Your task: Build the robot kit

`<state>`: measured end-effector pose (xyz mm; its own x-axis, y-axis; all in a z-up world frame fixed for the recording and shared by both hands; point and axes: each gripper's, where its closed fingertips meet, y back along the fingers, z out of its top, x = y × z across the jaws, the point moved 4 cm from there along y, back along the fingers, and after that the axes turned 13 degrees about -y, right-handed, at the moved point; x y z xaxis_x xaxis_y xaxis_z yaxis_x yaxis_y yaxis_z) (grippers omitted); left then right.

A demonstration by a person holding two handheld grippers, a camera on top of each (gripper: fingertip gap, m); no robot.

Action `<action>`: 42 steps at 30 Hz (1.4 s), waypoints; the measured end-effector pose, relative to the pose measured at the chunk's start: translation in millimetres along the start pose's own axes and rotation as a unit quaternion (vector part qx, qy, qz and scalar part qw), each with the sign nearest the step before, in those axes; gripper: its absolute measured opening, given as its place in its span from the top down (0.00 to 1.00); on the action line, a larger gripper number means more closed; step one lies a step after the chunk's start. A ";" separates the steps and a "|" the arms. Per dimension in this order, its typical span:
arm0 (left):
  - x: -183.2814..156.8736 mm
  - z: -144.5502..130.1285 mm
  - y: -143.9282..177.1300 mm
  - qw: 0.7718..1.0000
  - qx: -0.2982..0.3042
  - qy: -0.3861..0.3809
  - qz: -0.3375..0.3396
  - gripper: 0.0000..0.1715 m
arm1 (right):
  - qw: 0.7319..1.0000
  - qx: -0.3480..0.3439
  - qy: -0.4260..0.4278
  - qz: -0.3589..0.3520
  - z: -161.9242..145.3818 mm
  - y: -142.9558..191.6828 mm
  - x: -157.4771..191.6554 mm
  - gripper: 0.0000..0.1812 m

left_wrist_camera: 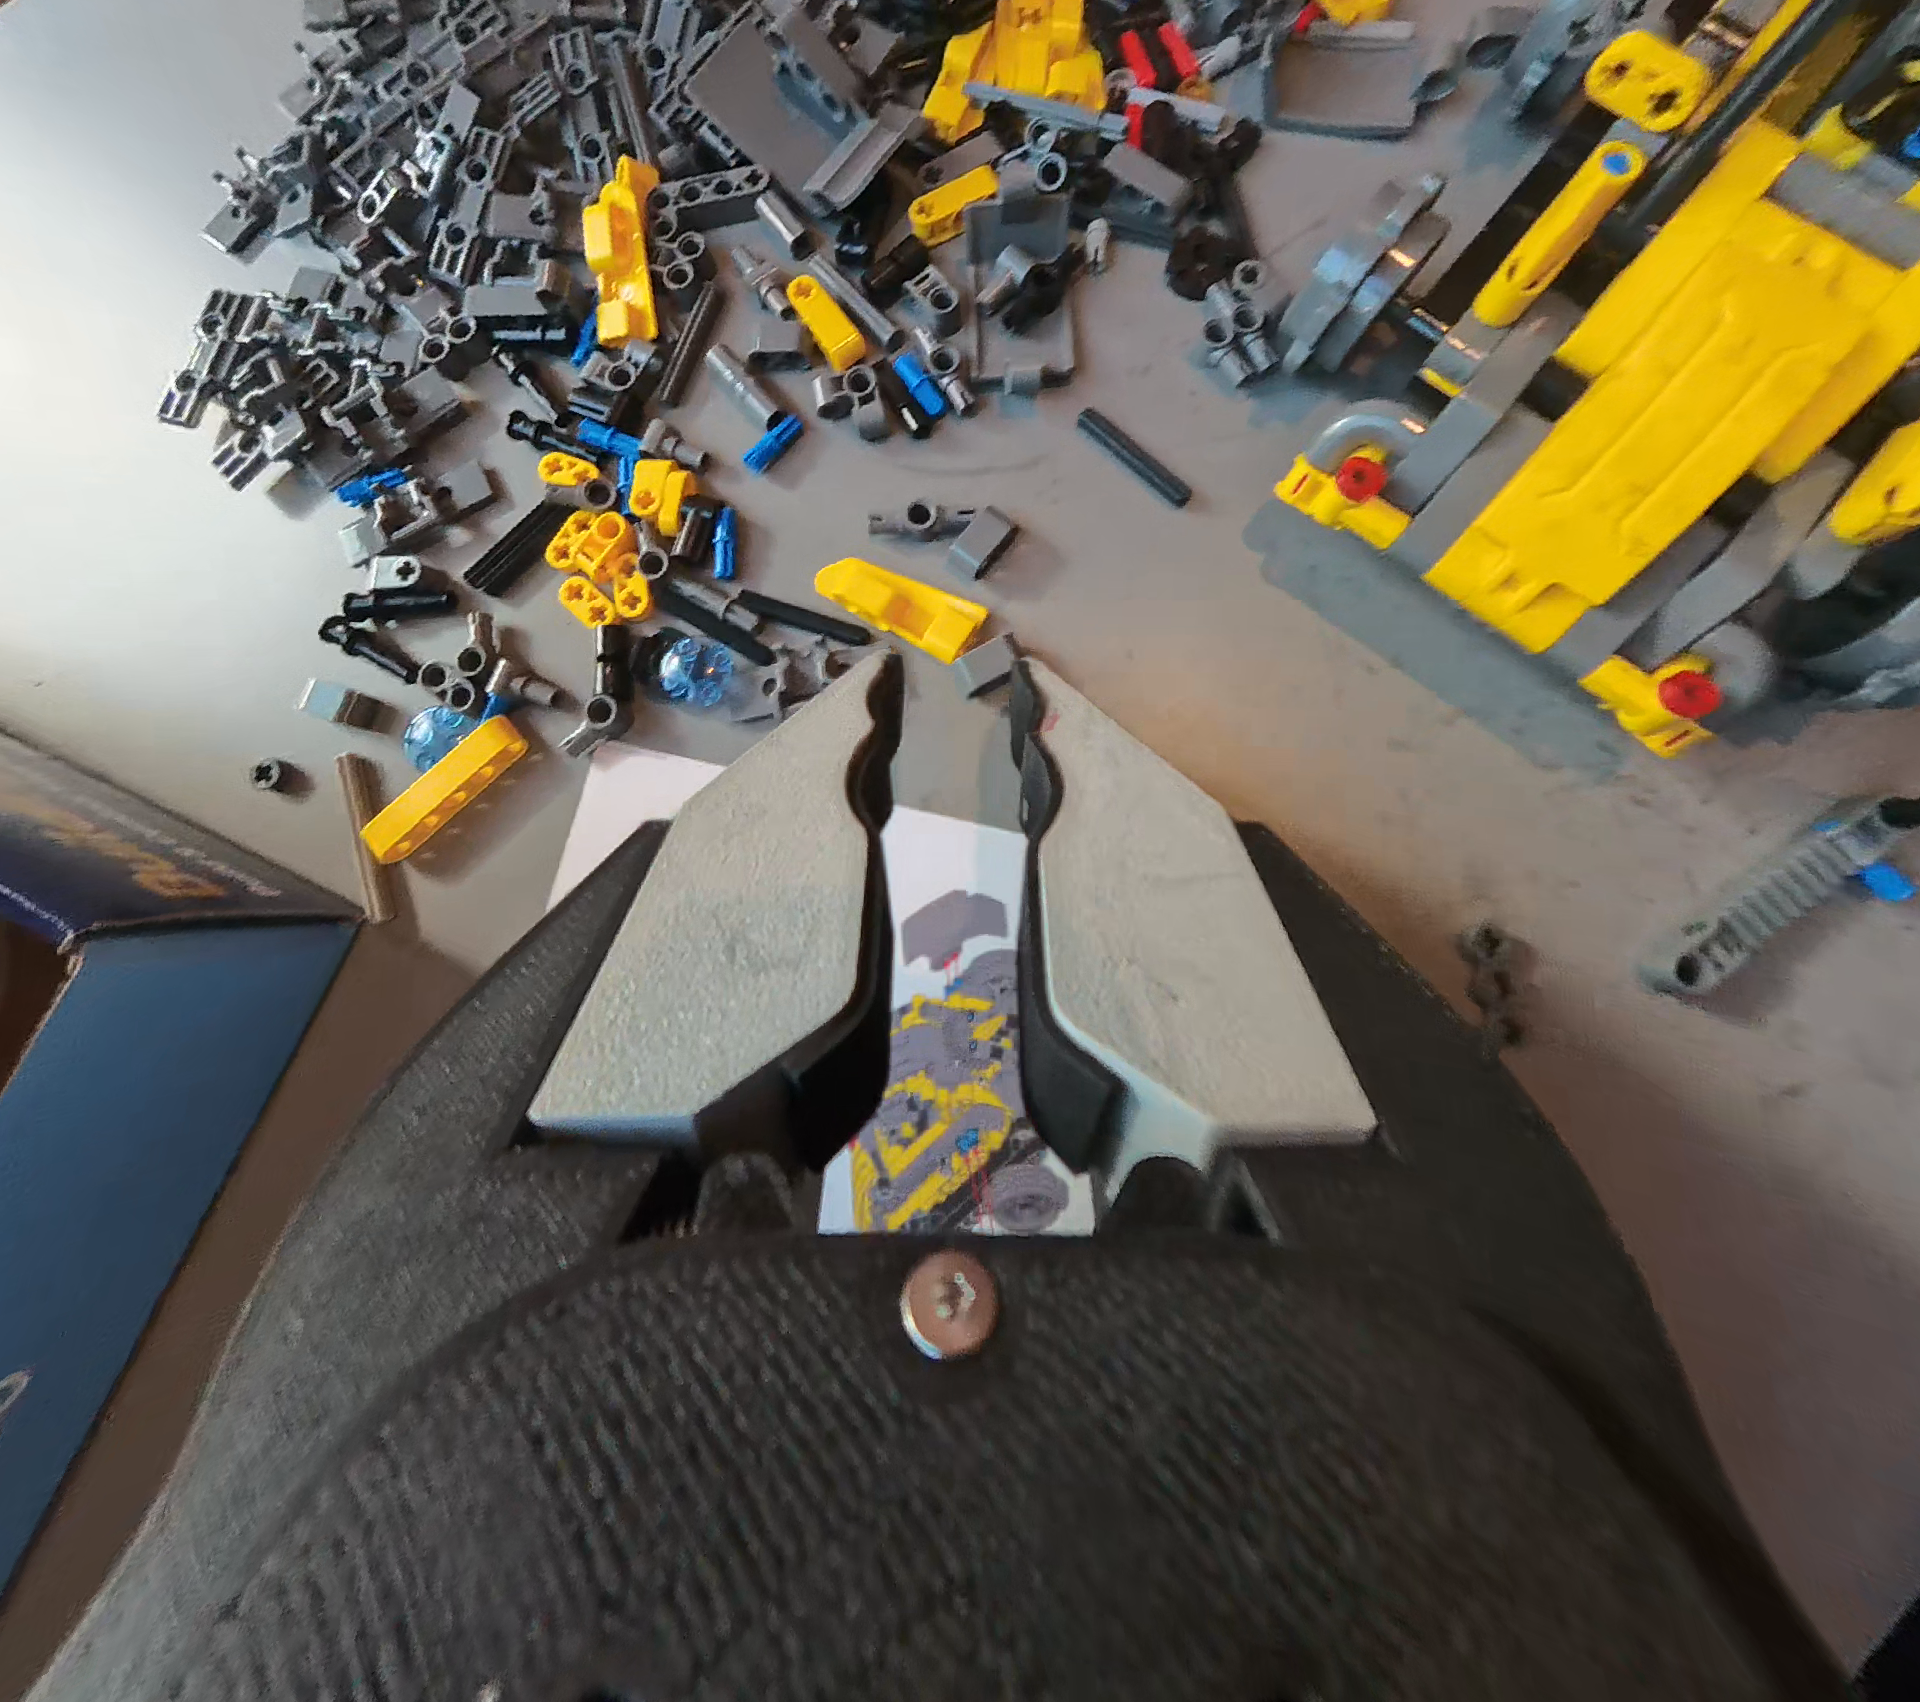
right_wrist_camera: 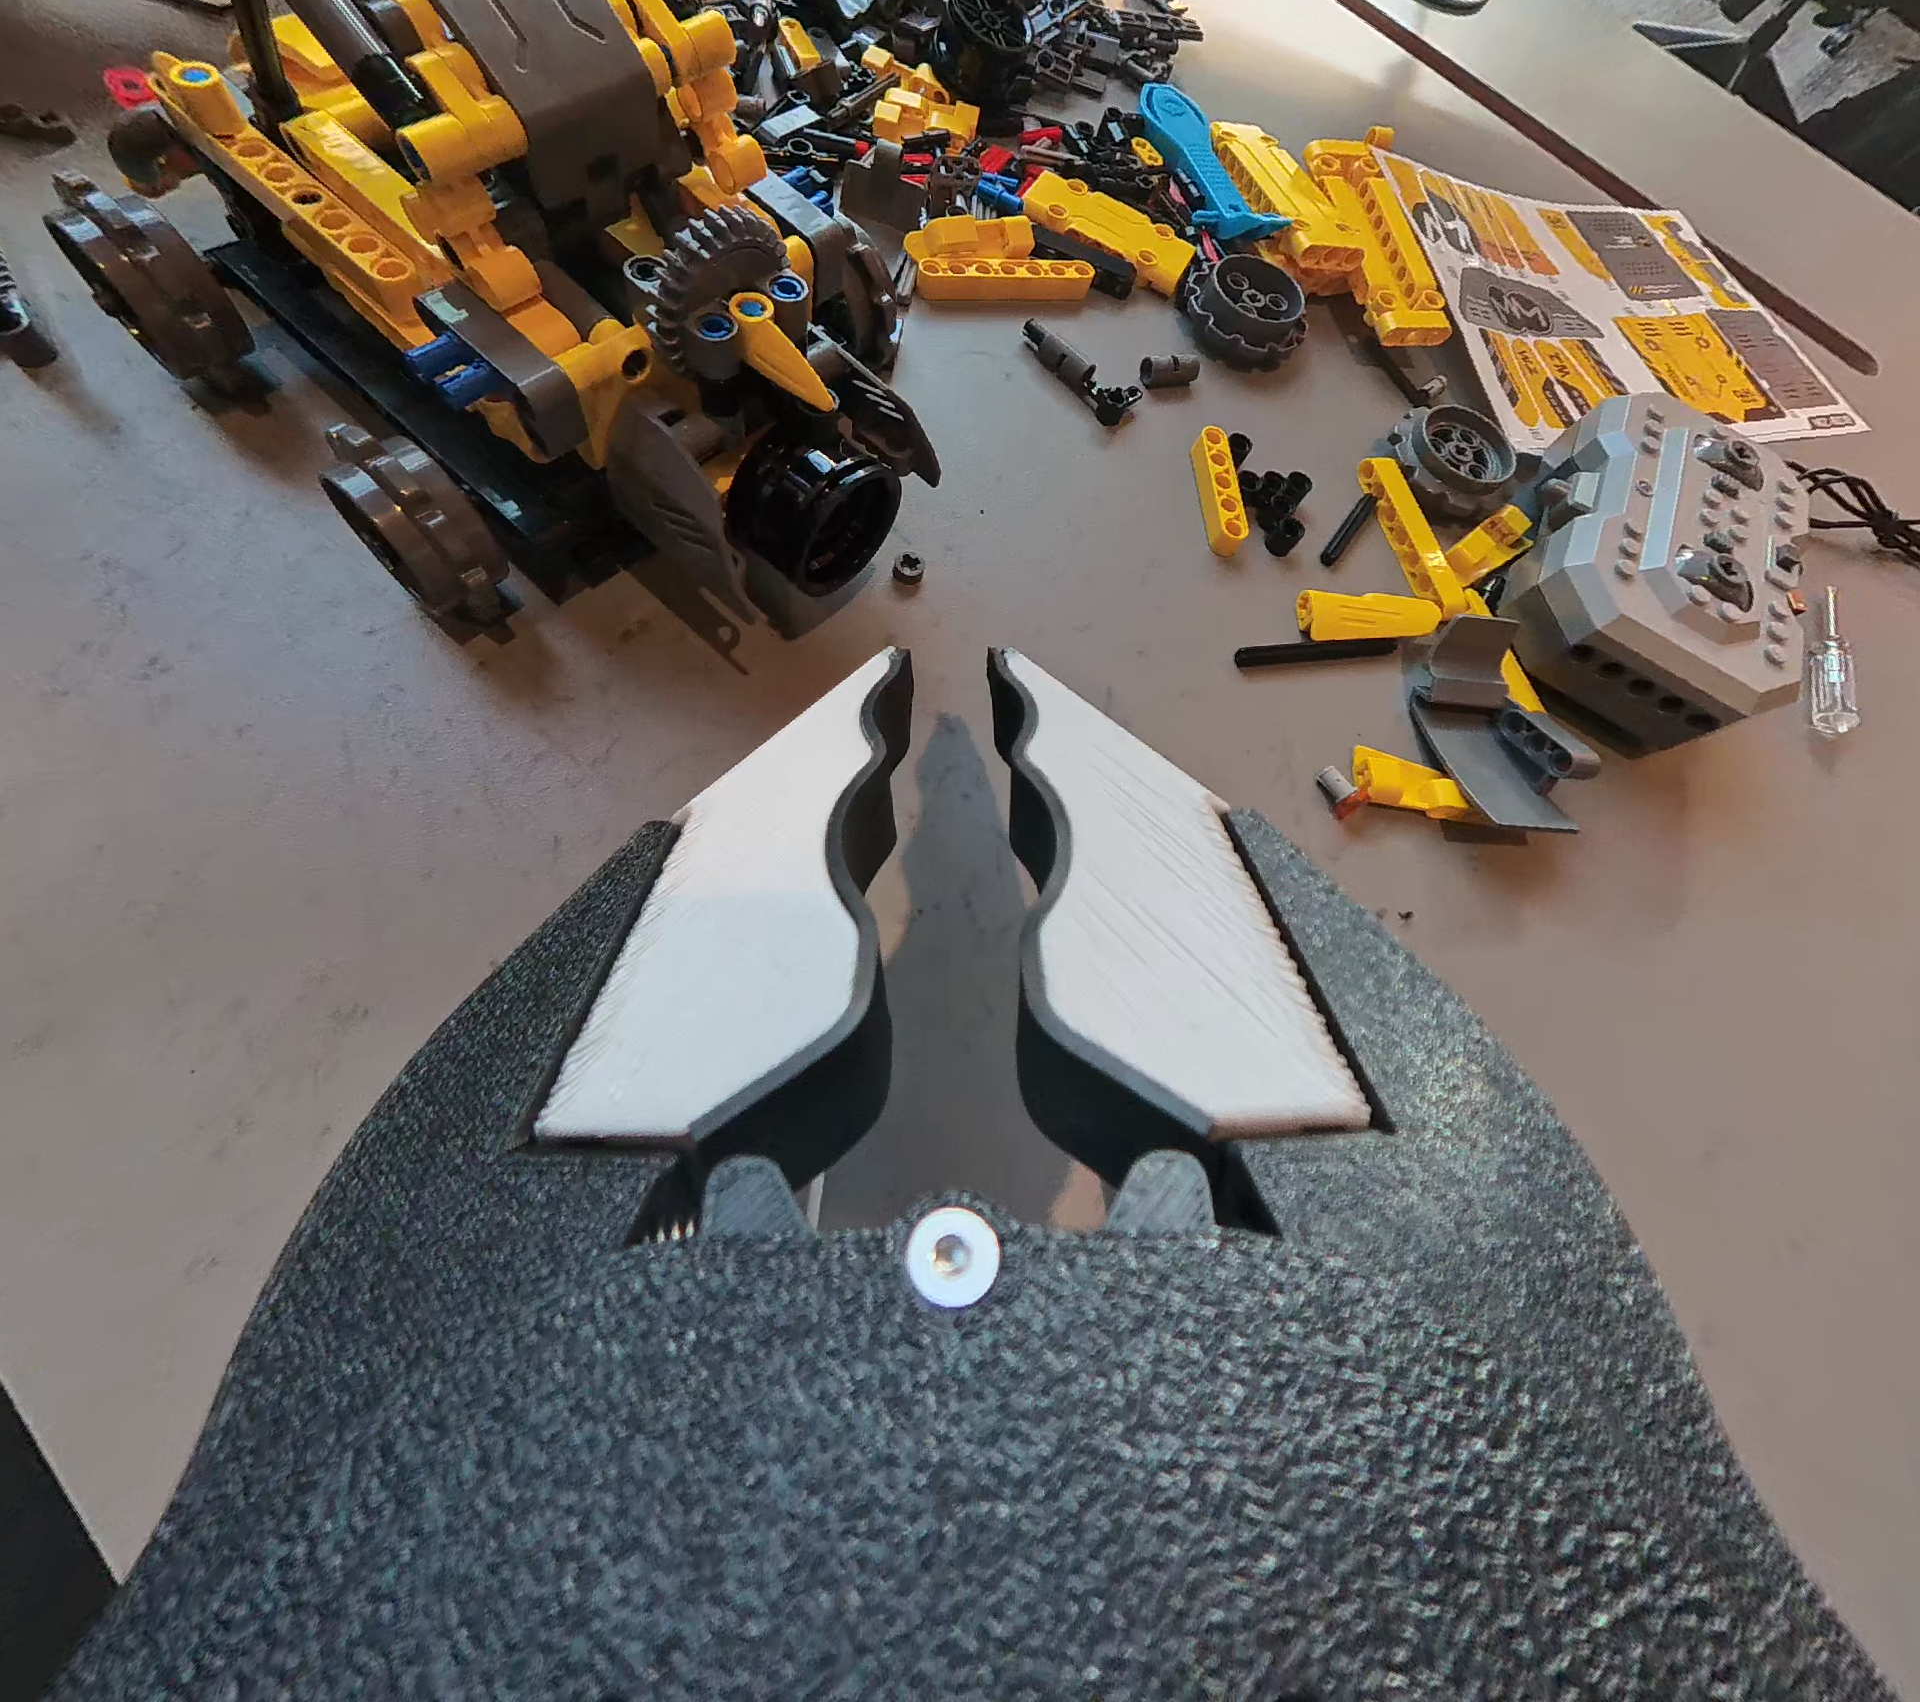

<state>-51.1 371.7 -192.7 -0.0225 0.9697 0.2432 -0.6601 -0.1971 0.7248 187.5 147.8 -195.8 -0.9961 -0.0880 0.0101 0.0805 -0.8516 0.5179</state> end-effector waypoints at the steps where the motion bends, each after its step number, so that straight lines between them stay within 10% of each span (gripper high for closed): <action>1: -1.7 1.4 -0.3 1.000 -0.003 -0.002 -0.002 0.89 | 1.000 0.000 0.000 0.000 0.0 0.1 0.1 0.92; 27: 2.2 -3.2 0.7 1.000 -0.008 0.005 0.006 0.89 | 1.000 0.005 0.000 -0.008 -0.8 -1.2 -1.4 0.92; 42: 60.8 -27.0 9.3 0.981 -0.004 0.114 0.155 0.86 | 1.000 0.008 0.002 -0.010 -1.4 -1.7 -1.5 0.92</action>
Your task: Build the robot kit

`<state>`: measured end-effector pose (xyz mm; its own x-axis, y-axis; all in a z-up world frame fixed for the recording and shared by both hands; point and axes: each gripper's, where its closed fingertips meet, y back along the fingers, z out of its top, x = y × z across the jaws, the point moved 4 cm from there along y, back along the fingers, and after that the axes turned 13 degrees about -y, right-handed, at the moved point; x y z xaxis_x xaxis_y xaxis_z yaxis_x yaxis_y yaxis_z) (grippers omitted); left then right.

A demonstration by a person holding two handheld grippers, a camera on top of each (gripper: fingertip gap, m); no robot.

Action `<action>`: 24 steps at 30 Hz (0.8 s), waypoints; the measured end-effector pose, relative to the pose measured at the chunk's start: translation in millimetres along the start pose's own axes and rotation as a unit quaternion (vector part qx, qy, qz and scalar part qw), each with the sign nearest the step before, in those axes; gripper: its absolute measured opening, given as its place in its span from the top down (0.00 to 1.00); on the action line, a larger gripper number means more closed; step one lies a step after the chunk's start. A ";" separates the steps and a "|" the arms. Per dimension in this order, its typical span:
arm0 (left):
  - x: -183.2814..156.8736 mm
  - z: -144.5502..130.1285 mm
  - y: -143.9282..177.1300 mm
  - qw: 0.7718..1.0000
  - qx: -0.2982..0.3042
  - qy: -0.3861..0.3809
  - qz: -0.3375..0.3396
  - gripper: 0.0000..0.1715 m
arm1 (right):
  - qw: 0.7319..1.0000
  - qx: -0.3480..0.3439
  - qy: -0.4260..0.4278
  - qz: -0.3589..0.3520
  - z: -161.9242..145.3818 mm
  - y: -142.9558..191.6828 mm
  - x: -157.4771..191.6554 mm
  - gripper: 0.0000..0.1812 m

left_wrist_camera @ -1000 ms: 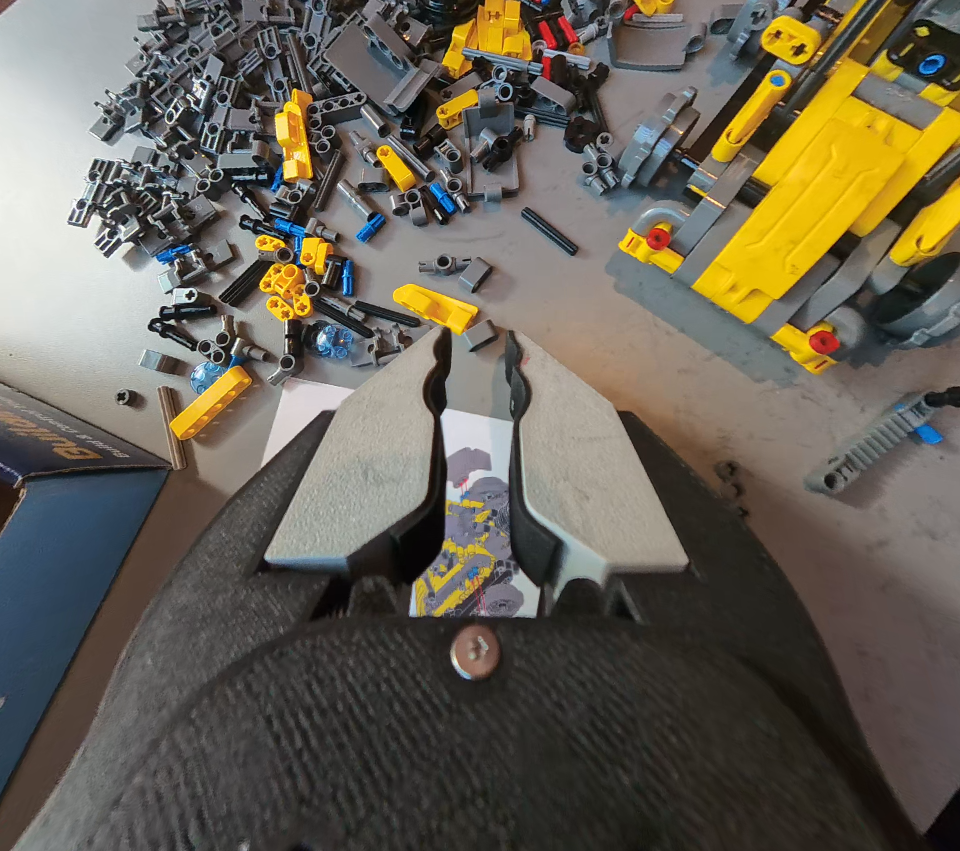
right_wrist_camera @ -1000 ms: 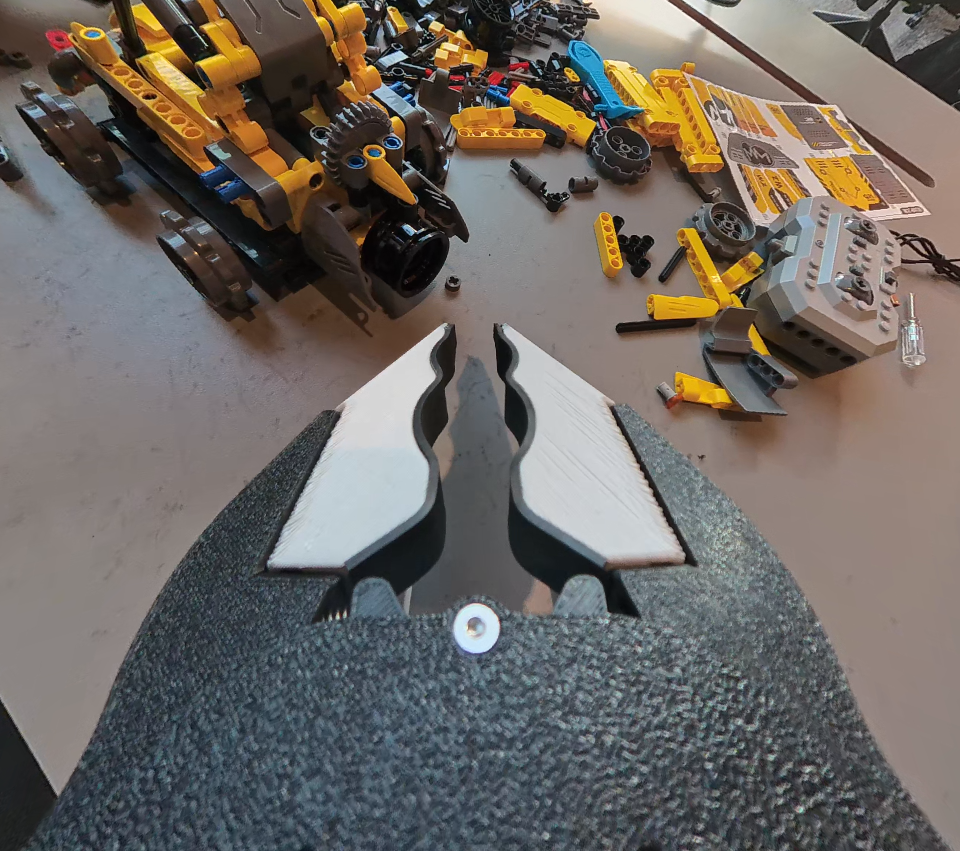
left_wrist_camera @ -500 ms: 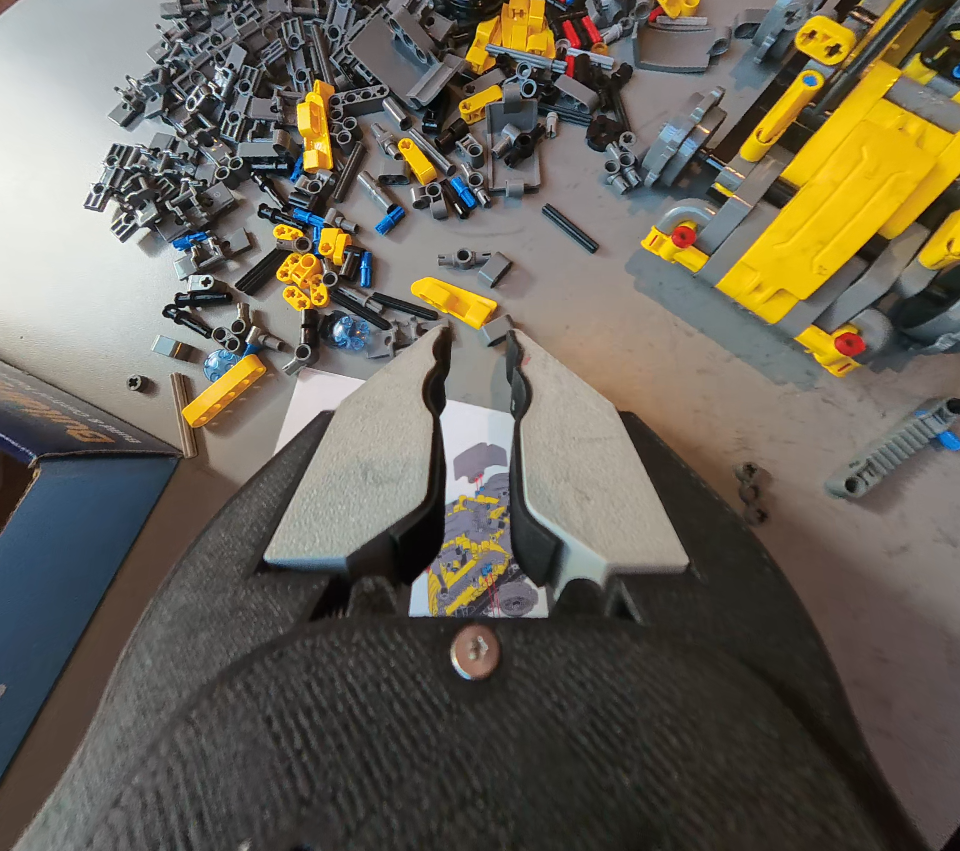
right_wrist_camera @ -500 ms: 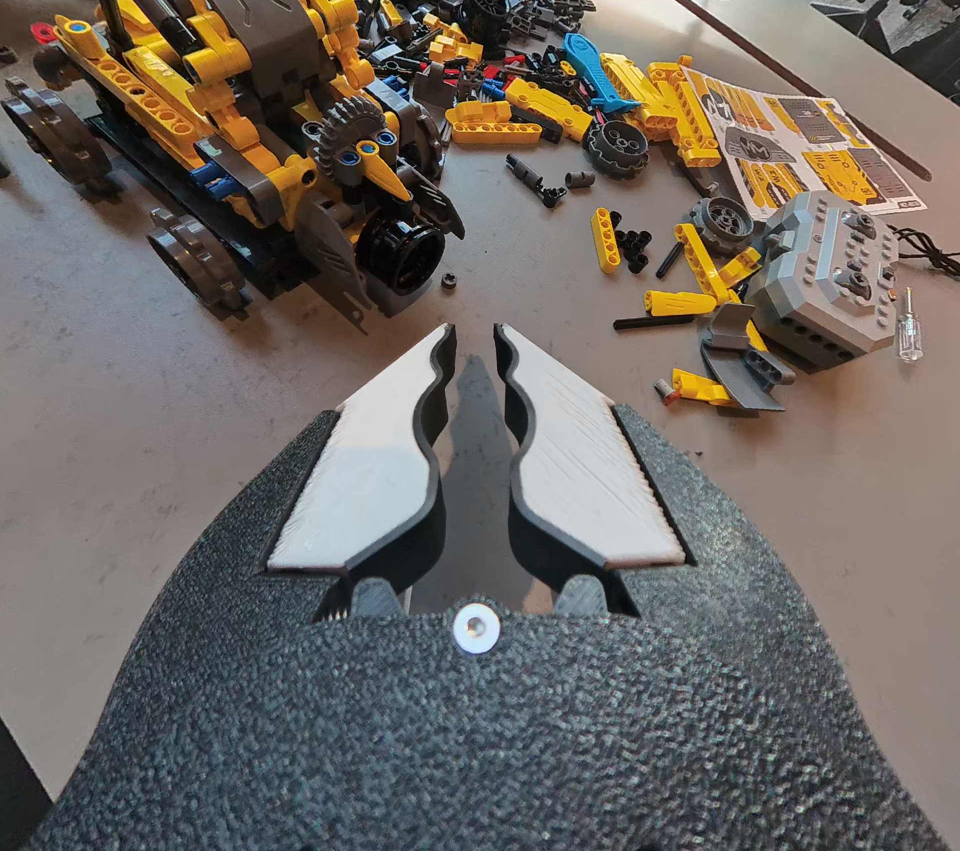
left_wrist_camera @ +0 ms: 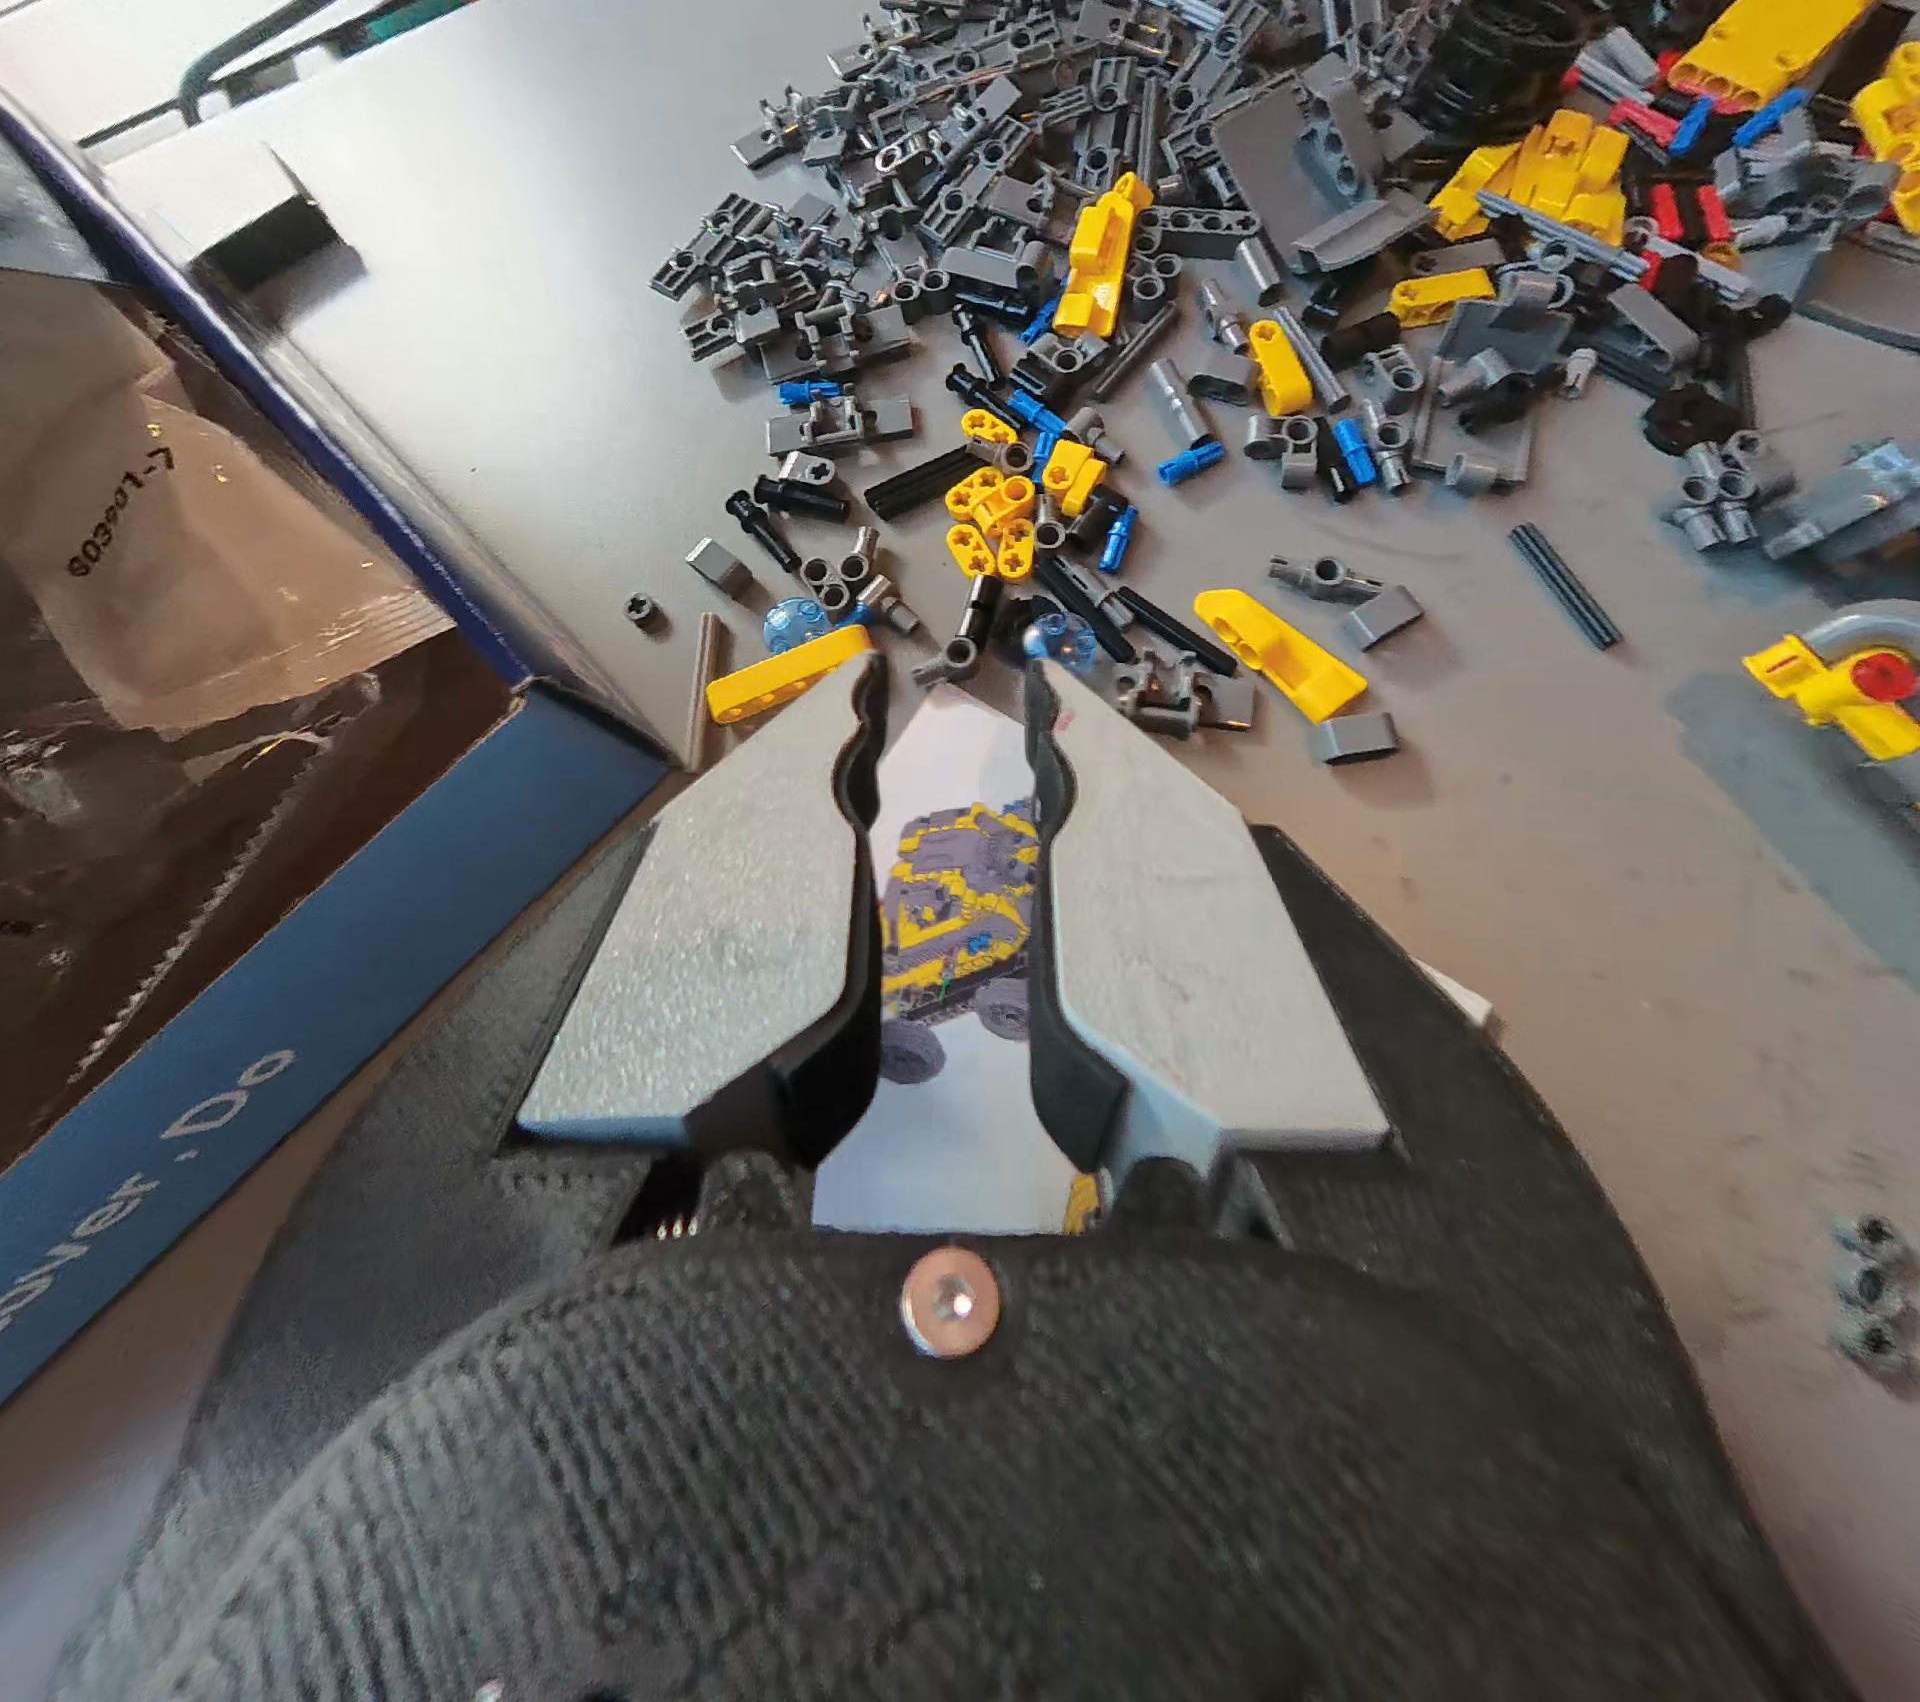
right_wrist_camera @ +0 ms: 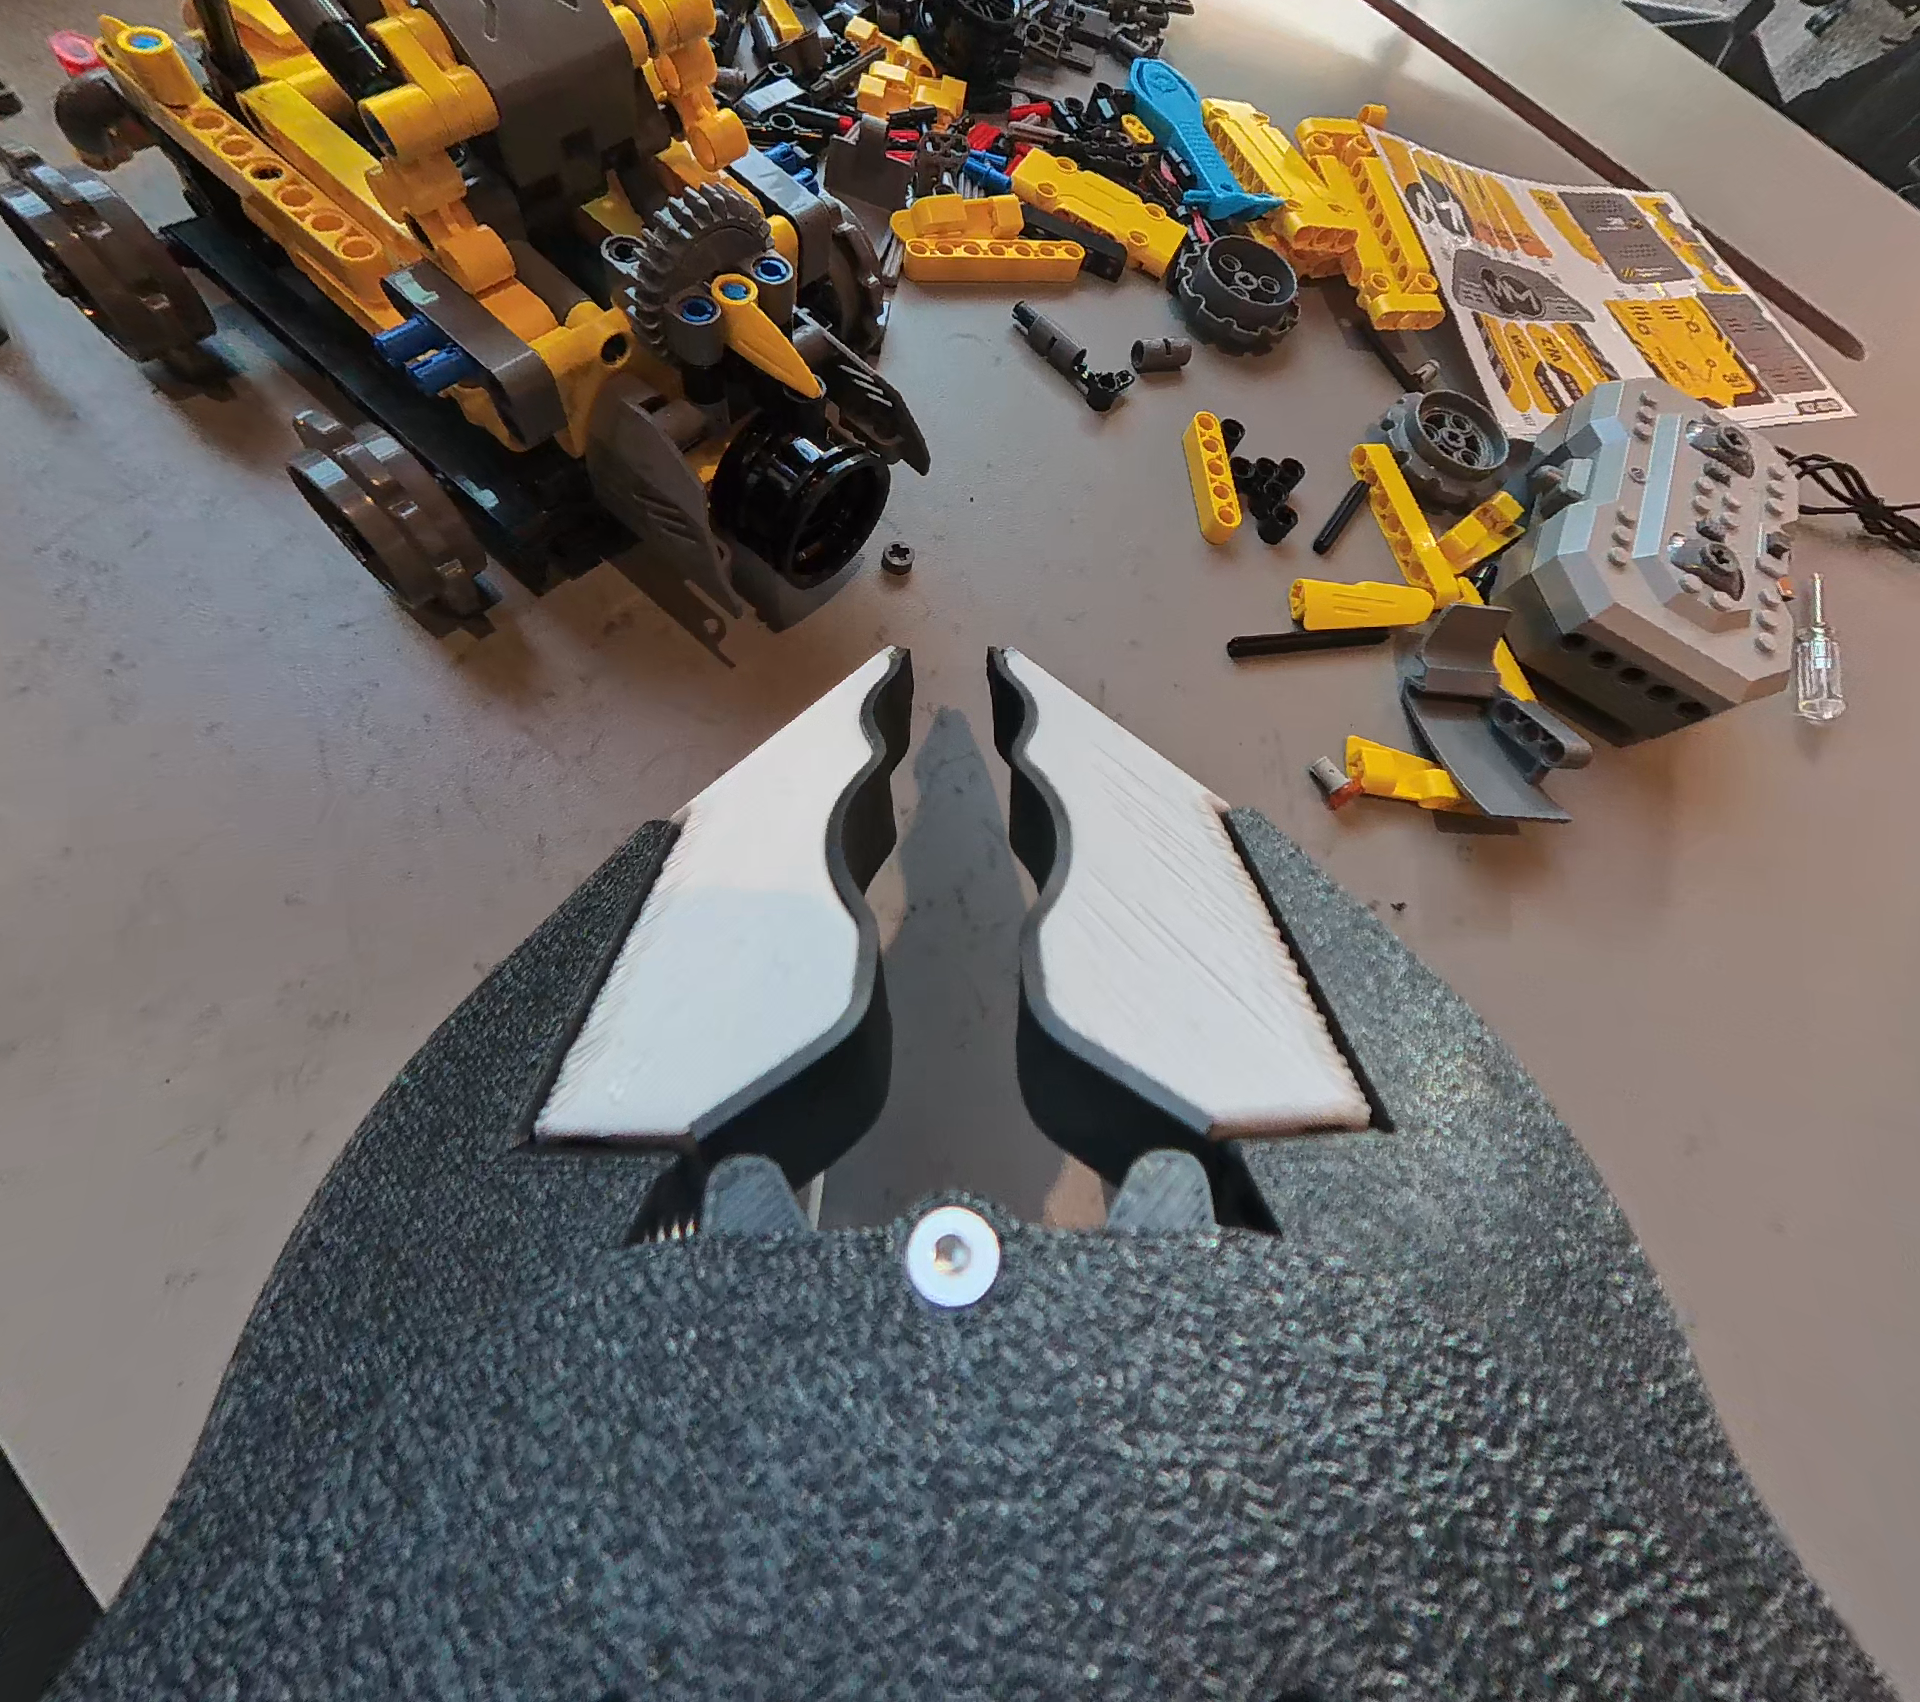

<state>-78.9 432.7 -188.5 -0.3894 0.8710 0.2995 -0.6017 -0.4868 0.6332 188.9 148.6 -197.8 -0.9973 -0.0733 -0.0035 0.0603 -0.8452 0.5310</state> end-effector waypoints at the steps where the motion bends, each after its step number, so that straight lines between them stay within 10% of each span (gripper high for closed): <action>1: 4.3 -0.9 -0.1 1.000 -0.002 0.004 0.013 0.86 | 1.000 0.000 0.000 0.000 0.0 0.0 0.1 0.92; 10: 34.4 -3.2 7.7 0.997 -0.020 0.037 0.070 0.87 | 1.000 -0.001 0.000 -0.002 0.2 0.2 -0.4 0.92; 24: -16.3 -6.7 5.2 0.994 -0.008 -0.051 -0.095 0.88 | 1.000 -0.006 0.005 -0.003 0.7 1.2 0.6 0.92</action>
<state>-80.4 415.5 -194.9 -0.1952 0.9492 0.2467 -0.6689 -0.3128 0.6743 188.3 148.0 -196.6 -0.9972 -0.0728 -0.0146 0.0546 -0.8517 0.5212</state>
